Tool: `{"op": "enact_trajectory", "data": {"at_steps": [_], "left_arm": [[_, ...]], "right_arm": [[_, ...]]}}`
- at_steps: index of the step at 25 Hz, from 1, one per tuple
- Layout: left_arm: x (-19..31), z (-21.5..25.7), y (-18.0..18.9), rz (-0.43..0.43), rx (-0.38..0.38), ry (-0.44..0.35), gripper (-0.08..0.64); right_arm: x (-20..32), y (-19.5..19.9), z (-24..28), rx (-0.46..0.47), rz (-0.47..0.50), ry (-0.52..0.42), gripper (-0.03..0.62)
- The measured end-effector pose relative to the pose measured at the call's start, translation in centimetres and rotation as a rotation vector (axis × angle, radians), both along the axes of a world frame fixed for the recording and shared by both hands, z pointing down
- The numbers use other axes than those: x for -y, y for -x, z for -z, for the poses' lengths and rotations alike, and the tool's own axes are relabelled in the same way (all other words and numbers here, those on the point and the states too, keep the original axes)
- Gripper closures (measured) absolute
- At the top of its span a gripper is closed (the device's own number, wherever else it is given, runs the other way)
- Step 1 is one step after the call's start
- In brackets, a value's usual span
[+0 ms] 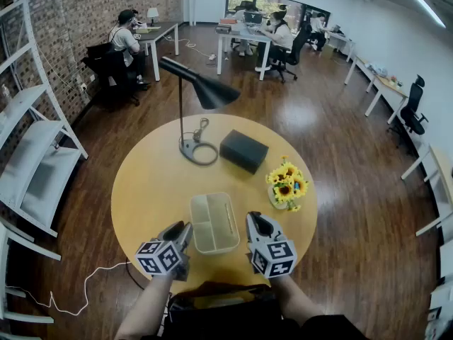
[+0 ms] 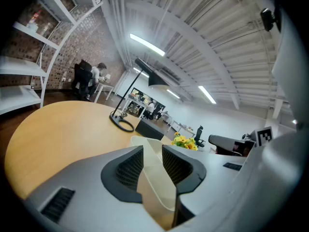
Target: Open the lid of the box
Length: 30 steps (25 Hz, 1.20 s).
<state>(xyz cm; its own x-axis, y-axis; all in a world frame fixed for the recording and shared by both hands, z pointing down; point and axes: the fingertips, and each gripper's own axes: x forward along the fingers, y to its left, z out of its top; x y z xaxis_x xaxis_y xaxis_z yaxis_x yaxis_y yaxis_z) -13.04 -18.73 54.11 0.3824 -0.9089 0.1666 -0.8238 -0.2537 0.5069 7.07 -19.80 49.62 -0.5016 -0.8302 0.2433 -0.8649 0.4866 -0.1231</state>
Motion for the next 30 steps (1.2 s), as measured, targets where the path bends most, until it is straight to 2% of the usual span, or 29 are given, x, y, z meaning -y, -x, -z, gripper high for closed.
{"op": "enact_trajectory", "data": {"at_steps": [1, 2, 3, 5, 10, 15, 17, 19, 24, 30], "left_arm": [[0.2, -1.3, -0.4, -0.007, 0.018, 0.045, 0.445], [0.4, -2.5, -0.7, -0.015, 0.033, 0.088, 0.409], [0.5, -3.5, -1.1, -0.023, 0.044, 0.126, 0.374], [0.8, -5.0, -1.8, -0.027, 0.057, 0.173, 0.374], [0.9, -6.5, -2.3, 0.009, 0.116, 0.182, 0.403], [0.9, -7.0, -2.8, -0.023, 0.096, 0.185, 0.463], [0.9, -6.9, -2.9, -0.027, 0.089, 0.182, 0.463], [0.9, -6.7, -3.0, -0.026, 0.091, 0.18, 0.462], [0.8, -6.8, -3.2, -0.015, 0.112, 0.176, 0.462], [0.9, -6.7, -3.4, -0.021, 0.128, 0.181, 0.462]], "right_arm": [[0.1, 0.9, -1.0, -0.033, 0.022, 0.028, 0.532], [0.3, 1.8, -2.1, -0.068, 0.041, 0.056, 0.512], [0.4, 2.7, -3.1, -0.103, 0.058, 0.085, 0.512], [0.7, 4.0, -5.4, -0.17, 0.081, 0.154, 0.512], [1.5, 4.8, -9.8, -0.265, 0.04, 0.287, 0.512], [1.8, 5.2, -12.4, -0.318, 0.026, 0.338, 0.517], [1.8, 5.0, -12.9, -0.34, 0.003, 0.338, 0.517], [2.0, 4.8, -13.0, -0.363, -0.024, 0.32, 0.548], [2.1, 4.7, -12.8, -0.322, -0.074, 0.335, 0.565], [2.3, 5.1, -8.8, -0.221, -0.077, 0.235, 0.571]]}}
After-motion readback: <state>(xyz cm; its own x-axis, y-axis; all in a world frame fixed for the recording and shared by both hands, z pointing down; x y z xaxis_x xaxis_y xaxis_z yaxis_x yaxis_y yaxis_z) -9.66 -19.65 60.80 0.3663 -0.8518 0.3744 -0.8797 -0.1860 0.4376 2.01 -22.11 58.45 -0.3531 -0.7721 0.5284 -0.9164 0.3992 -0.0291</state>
